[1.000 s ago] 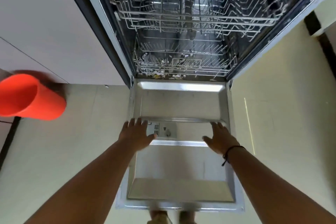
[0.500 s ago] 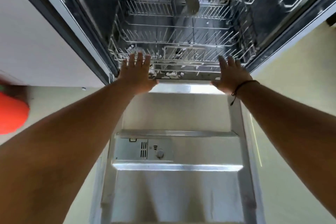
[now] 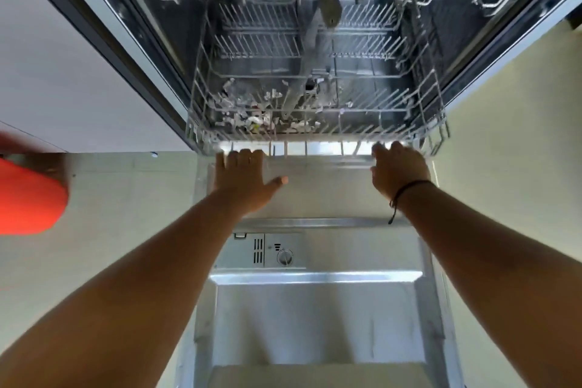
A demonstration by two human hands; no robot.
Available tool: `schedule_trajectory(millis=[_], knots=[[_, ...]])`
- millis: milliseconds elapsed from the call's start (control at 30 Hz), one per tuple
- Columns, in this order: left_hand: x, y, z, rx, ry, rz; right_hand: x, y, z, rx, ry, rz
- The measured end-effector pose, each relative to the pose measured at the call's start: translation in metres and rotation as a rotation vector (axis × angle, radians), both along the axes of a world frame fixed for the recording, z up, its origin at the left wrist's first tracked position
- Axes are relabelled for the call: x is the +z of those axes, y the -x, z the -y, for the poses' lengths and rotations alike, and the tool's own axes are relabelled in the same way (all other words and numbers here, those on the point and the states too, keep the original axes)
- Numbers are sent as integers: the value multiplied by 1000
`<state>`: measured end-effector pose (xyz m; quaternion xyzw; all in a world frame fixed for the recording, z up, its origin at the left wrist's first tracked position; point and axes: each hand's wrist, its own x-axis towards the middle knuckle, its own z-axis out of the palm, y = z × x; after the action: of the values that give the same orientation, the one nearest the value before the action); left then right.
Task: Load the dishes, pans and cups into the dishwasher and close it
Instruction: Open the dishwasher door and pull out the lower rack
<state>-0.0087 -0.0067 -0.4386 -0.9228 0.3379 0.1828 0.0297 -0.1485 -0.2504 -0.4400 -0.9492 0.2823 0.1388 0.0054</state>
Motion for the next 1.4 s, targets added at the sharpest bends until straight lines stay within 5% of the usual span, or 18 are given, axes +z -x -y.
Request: schedule_trajectory(millis=[400, 567, 1000, 1233, 1400], knots=[[41, 153, -133, -66, -176, -599, 21, 182, -103, -17, -400, -525], [43, 199, -167, -220, -389, -752, 24, 244, -147, -60, -500, -721], [44, 231, -186, -203, -438, -580, 41, 252, -159, 32, -456, -762], [163, 237, -210, -60, -508, -694, 153, 240, -180, 132, -507, -720], [254, 214, -225, -23, -425, -614, 248, 208, -190, 287, -484, -598]])
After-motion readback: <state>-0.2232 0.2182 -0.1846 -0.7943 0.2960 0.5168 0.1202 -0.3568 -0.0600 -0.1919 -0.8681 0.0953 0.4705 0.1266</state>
